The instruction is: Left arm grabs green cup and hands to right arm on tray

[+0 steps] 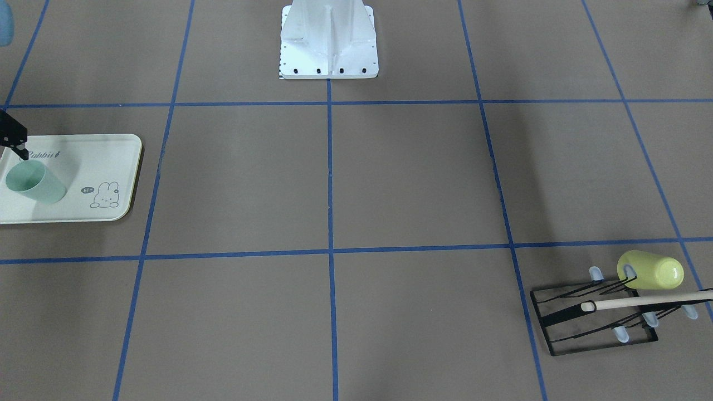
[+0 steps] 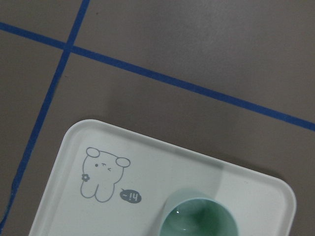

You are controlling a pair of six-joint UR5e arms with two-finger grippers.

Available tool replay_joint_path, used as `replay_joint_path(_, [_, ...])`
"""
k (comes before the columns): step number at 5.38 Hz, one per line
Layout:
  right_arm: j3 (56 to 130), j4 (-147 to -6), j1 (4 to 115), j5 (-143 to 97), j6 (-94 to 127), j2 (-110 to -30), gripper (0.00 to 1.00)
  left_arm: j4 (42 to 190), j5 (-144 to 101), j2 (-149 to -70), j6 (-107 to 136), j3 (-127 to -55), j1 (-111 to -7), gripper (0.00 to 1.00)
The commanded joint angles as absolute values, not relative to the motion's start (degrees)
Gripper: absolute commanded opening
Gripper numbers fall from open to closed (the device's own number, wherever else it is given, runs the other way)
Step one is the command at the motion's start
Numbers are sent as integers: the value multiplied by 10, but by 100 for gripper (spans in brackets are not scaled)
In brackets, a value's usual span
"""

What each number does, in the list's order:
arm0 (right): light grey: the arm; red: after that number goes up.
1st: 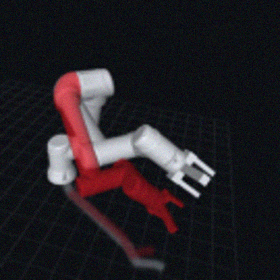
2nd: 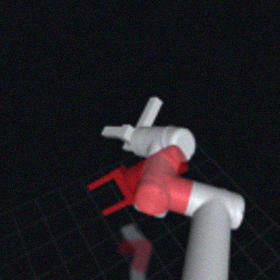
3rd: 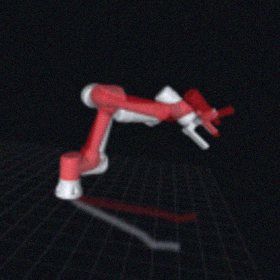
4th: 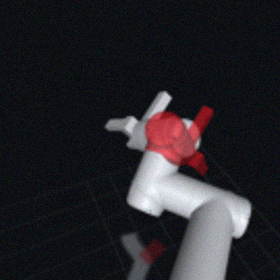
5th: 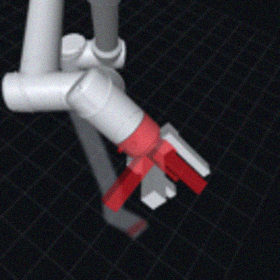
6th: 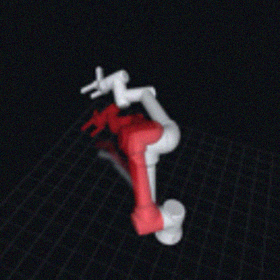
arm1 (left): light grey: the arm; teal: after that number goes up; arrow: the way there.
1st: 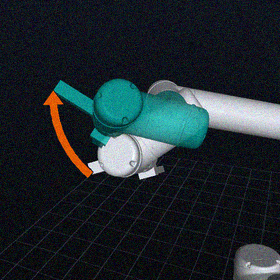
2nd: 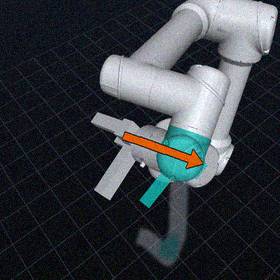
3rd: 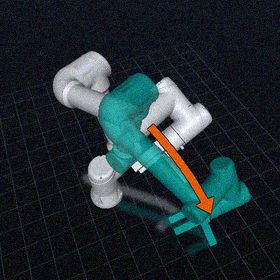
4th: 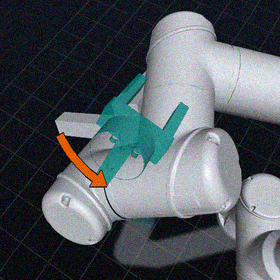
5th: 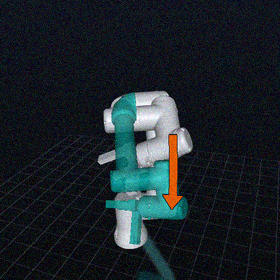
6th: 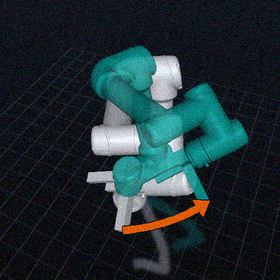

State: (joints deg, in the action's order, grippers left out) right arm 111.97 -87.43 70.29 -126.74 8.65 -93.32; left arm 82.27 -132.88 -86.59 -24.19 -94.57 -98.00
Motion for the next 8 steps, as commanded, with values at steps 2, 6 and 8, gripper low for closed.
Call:
replay_joint_path(2, [1095,-986,812,-1305,-115,-929,100,841,-1309,-835,-236,-1001,-977,100])
replay_joint_path(6, [1036,-979,908,-1301,-171,-1010,100,875,-1329,-836,-93,-1009,-935,100])
replay_joint_path(8, [1032,-979,908,-1297,-159,-1009,100,870,-1337,-825,-87,-1012,-922,100])
